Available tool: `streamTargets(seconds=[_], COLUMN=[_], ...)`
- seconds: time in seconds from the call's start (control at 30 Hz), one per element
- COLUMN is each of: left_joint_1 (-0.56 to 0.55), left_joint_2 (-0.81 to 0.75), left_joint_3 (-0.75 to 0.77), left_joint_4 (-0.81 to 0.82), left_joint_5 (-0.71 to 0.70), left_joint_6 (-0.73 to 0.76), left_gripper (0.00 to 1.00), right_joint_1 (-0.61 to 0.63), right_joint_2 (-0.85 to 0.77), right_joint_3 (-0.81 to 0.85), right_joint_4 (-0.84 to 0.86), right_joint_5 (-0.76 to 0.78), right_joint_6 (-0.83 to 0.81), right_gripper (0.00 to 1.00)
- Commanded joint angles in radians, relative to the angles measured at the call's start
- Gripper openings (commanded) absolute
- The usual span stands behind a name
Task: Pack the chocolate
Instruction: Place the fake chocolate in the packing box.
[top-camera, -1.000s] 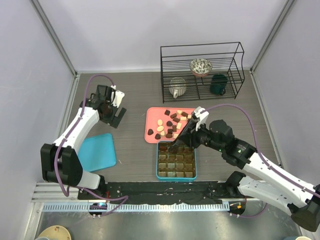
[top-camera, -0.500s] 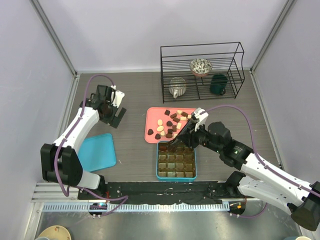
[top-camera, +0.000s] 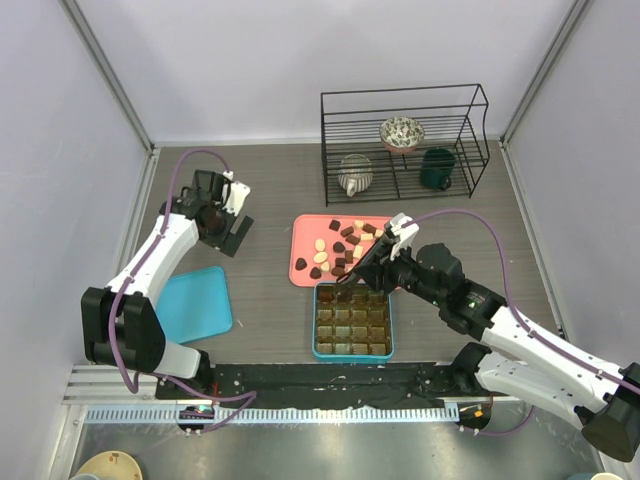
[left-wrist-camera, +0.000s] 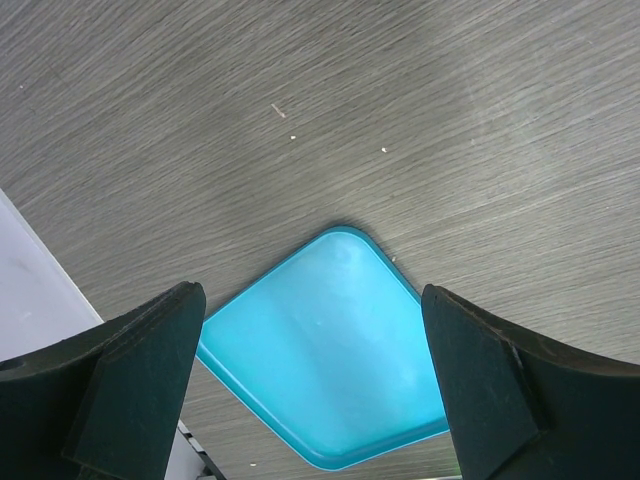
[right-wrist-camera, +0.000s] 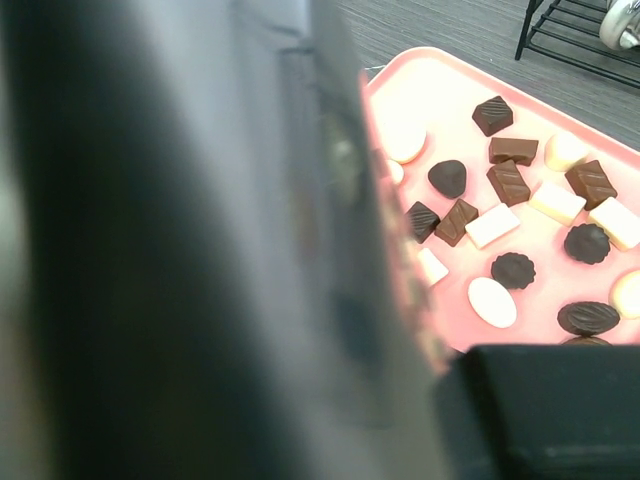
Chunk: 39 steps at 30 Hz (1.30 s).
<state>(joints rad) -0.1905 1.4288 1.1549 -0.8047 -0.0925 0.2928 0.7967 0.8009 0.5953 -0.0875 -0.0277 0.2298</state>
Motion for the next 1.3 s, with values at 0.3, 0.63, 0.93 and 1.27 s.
streamTargets(seconds=[0.3,0.63,0.93,1.27], left_joint_1=[-0.001,0.000,0.000,-0.001], left_joint_2=[-0.016,-0.018,-0.013,-0.019], left_joint_3=[0.034,0.039,0.054,0.048], left_joint_4=[-0.017,-0.022,-0.030,-0.028], left_joint_5=[0.013,0.013,0.010,-0.001], left_joint_6=[0.003,0.002,0.003,0.009], left_gripper=[0.95,0.95,0.95,0.95], right_joint_1=[0.004,0.004,0.006,-0.024], right_joint_2=[-0.035,-0.042,0.150,0.555], right_joint_3=[0.031,0.073,0.132,0.254], right_joint_4=[0.022,0.048,0.322,0.601], right_joint_5=[0.009,0.086,0.285,0.407], right_joint_6=[-0.023,-0.032,-0.118,-0.224], right_gripper=[0.44,0.35,0.34,0.35])
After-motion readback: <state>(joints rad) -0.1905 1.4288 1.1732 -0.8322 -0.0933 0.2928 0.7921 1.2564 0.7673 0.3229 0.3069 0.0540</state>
